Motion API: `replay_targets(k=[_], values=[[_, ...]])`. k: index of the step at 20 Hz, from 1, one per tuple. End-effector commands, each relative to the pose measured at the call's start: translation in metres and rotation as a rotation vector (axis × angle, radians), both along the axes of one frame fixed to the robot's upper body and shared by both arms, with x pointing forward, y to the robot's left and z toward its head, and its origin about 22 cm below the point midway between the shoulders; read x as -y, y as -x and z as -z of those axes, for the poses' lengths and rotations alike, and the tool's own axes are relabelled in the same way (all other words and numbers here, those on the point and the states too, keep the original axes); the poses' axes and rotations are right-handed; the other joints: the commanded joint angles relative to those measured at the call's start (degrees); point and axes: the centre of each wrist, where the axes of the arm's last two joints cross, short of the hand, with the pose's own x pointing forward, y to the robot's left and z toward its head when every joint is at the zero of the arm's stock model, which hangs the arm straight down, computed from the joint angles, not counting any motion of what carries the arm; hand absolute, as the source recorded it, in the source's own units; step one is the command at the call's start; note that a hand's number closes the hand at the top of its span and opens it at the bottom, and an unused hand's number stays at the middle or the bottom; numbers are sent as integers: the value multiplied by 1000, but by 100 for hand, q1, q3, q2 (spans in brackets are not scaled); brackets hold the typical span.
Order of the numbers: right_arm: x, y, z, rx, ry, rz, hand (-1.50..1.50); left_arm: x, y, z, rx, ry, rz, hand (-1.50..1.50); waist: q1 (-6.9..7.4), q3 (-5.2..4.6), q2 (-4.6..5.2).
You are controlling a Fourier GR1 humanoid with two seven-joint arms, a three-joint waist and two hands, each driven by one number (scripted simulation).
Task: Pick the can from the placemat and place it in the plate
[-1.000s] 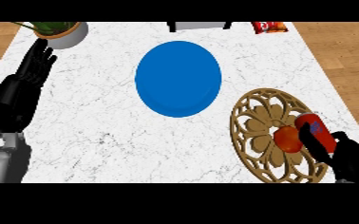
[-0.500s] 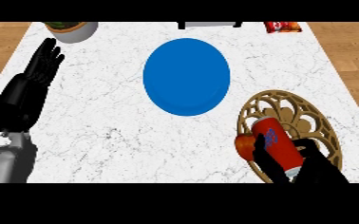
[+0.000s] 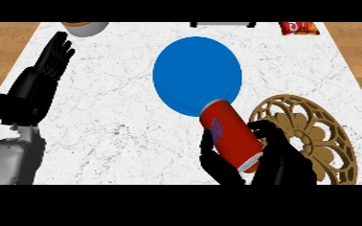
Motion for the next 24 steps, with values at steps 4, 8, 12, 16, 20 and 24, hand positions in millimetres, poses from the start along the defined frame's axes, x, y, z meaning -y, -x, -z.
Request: replay_targets(k=[4,8,12,16,20,24], values=[[-27,-52,-33,-18,-90,86,150,7,-8,-2,5,-2,27,0,125,11,50],[-40,-84,-35,-6,-139,76,150,22,-5,0,11,10,58,0,246,14,57],[-31,-130,-20,-28,-191,67,150,16,-14,-14,26,0,57,0,296,22,102],[-22,-172,-32,-74,-210,84,150,12,-14,-3,34,-3,60,0,285,17,117],[-26,-200,-7,-134,-177,132,150,26,-4,12,13,14,86,0,383,18,111],[-20,-227,6,-160,-166,137,150,22,-13,-8,15,-3,73,0,387,21,134]])
